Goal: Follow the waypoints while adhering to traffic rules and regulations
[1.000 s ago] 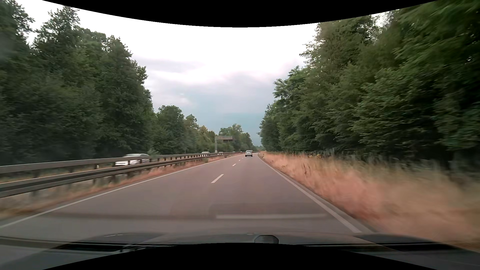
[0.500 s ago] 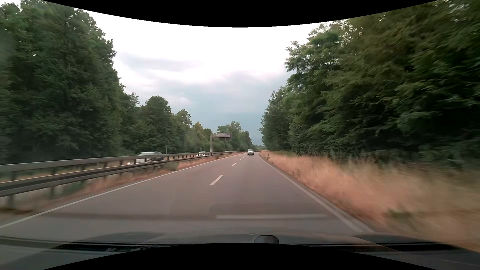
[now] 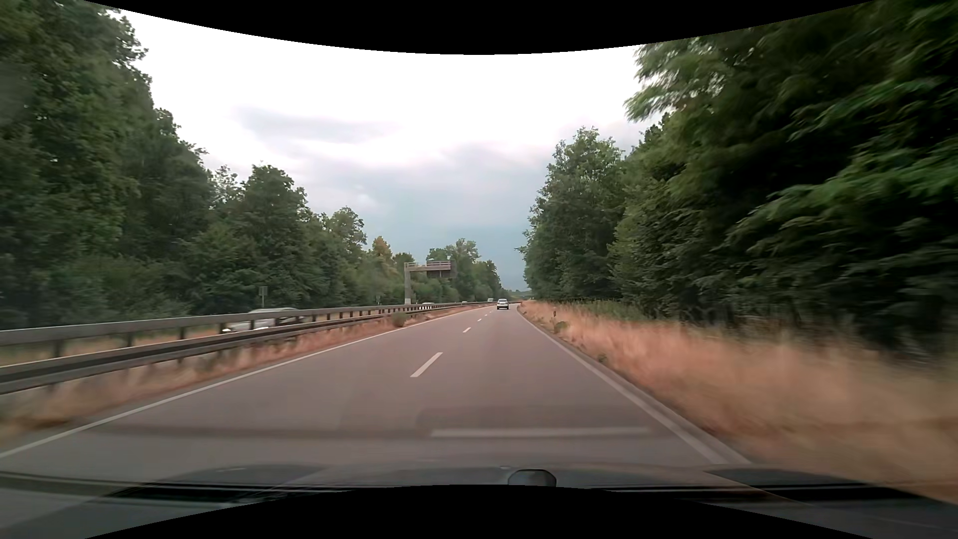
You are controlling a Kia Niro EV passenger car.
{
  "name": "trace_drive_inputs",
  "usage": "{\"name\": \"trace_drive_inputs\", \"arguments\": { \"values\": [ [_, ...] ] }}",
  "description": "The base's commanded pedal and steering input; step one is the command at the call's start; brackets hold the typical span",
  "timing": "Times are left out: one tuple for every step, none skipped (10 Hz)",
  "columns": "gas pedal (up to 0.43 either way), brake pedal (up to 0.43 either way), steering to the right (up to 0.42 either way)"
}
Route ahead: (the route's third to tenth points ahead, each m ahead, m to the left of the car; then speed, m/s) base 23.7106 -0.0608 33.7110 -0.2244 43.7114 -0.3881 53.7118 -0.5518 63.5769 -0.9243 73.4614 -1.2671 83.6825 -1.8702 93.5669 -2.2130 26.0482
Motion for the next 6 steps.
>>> {"name": "trace_drive_inputs", "arguments": {
  "values": [
    [0.248, 0.000, 0.003],
    [0.248, 0.000, 0.003],
    [0.248, 0.000, 0.003],
    [0.248, 0.000, 0.003],
    [0.248, 0.000, 0.003],
    [0.248, 0.000, 0.003]
  ]
}}
